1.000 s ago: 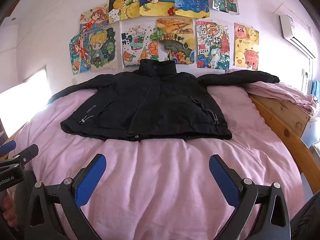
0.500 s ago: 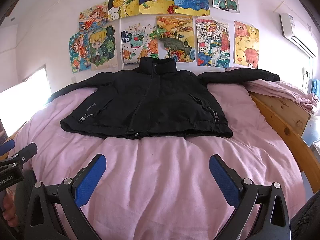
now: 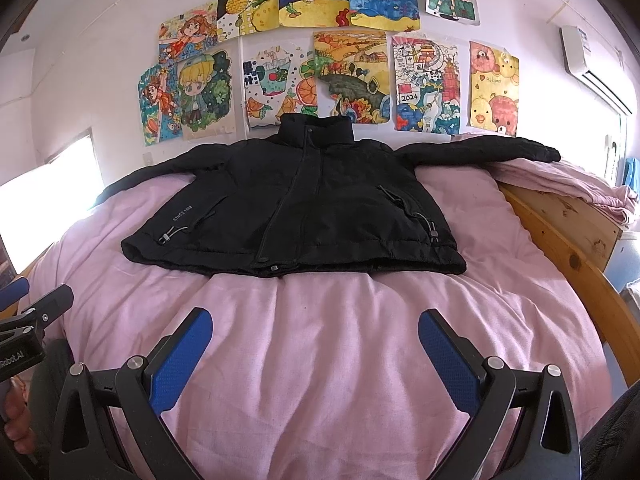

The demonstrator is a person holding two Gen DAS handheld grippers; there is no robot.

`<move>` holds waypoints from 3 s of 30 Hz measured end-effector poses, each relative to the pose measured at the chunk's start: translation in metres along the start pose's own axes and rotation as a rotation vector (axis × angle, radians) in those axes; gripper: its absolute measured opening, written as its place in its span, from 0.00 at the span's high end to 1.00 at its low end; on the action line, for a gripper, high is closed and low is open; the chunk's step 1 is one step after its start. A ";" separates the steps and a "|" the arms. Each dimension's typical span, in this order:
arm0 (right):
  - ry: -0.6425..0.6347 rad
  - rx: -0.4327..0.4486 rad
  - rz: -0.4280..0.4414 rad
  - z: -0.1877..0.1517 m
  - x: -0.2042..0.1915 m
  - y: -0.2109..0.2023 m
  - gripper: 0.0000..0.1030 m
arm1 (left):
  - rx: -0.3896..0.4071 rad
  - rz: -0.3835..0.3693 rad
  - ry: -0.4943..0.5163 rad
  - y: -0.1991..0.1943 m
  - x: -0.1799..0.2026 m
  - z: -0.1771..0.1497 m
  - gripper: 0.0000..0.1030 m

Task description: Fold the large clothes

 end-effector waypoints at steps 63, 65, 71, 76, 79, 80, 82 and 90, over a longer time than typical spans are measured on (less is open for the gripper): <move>0.090 -0.040 0.144 0.084 0.040 -0.008 0.00 | -0.011 -0.035 0.256 0.067 0.016 0.093 0.01; 0.087 -0.053 0.140 0.110 0.056 0.000 0.00 | -0.010 -0.079 0.233 0.083 0.020 0.113 0.01; 0.122 -0.024 0.079 0.213 0.135 0.044 0.00 | -0.009 -0.151 0.162 0.134 0.035 0.179 0.01; 0.246 0.022 -0.009 0.274 0.227 0.111 0.00 | -0.059 -0.102 0.201 0.188 0.062 0.213 0.01; 0.301 0.024 -0.084 0.292 0.274 0.151 0.00 | -0.094 -0.127 0.215 0.225 0.082 0.220 0.01; 0.332 0.021 -0.116 0.297 0.292 0.165 0.00 | -0.114 -0.147 0.212 0.236 0.087 0.219 0.01; 0.397 0.025 -0.151 0.308 0.324 0.185 0.00 | -0.174 -0.179 0.212 0.262 0.102 0.224 0.01; 0.686 0.061 -0.306 0.338 0.435 0.234 0.00 | -0.276 -0.284 0.235 0.323 0.143 0.249 0.01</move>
Point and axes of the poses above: each gripper's, at about its wrist camera, not at the fingertips, and y roughly the way its jaws point, x to its right, z to its top, the point moved 4 cm from there along y, roughly the way its jaws point, and after that the axes turned 12 degrees about y, right-handed, at the moved point
